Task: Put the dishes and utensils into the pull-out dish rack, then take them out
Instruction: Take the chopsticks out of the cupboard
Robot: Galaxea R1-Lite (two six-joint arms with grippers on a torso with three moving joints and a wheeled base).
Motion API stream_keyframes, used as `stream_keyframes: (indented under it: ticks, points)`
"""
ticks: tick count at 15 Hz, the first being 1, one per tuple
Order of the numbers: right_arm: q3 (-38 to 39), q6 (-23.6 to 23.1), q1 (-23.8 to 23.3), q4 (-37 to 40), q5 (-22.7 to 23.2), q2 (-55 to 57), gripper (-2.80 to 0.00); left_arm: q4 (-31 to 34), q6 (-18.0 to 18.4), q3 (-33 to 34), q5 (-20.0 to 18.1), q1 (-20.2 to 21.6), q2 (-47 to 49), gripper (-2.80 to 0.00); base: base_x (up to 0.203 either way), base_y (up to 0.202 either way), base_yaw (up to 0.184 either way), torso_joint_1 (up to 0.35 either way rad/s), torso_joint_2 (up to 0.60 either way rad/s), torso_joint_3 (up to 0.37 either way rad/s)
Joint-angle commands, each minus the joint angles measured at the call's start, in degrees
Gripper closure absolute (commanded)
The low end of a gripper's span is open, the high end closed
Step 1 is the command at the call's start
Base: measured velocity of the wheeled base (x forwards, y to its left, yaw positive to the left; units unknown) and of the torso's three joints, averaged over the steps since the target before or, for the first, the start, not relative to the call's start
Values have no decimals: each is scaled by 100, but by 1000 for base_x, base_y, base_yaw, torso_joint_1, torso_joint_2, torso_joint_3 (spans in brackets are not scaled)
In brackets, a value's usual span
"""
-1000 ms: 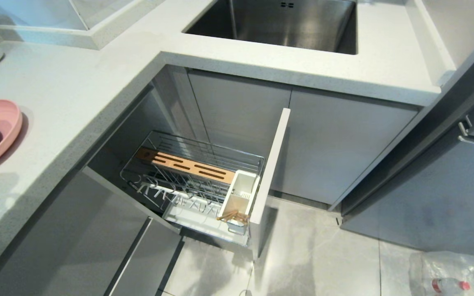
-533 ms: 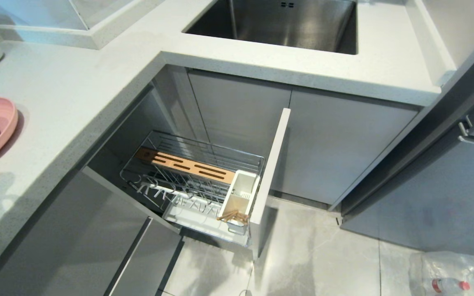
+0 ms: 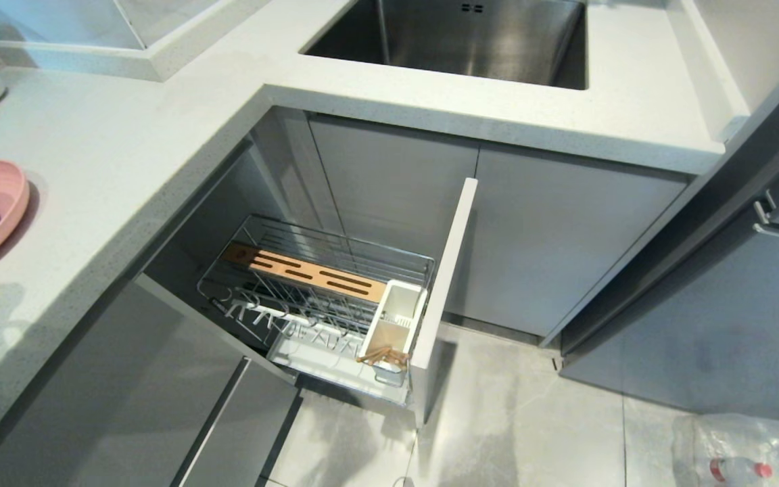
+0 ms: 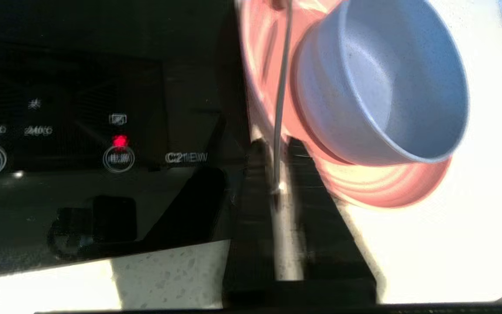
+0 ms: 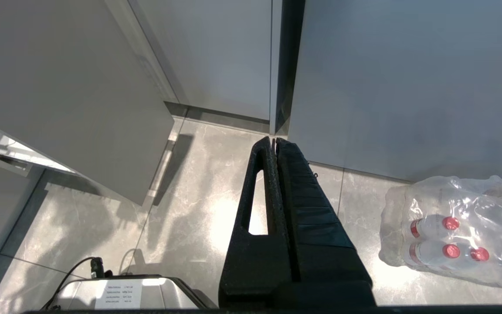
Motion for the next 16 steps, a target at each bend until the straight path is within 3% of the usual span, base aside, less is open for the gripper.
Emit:
stream_keyframes:
  ticks: [1,11,12,13,16]
  points:
    - [0,3,-2,-2,0,0,0,-13,-28,-4,-2,1,-10,-280,0,0,0,0,0,0]
    - [0,3,-2,-2,0,0,0,-24,163,-154,42,-3,-498,-280,0,0,0,0,0,0]
    - [0,3,-2,-2,0,5,0,-6,444,-148,46,-17,-629,-257,0,0,0,0,0,0]
    - [0,3,-2,-2,0,0,0,48,611,-165,56,-24,-744,0,0,0,0,0,0,0]
    - [0,3,-2,-2,0,0,0,183,848,-388,59,-47,-1082,0,0,0,0,0,0,0]
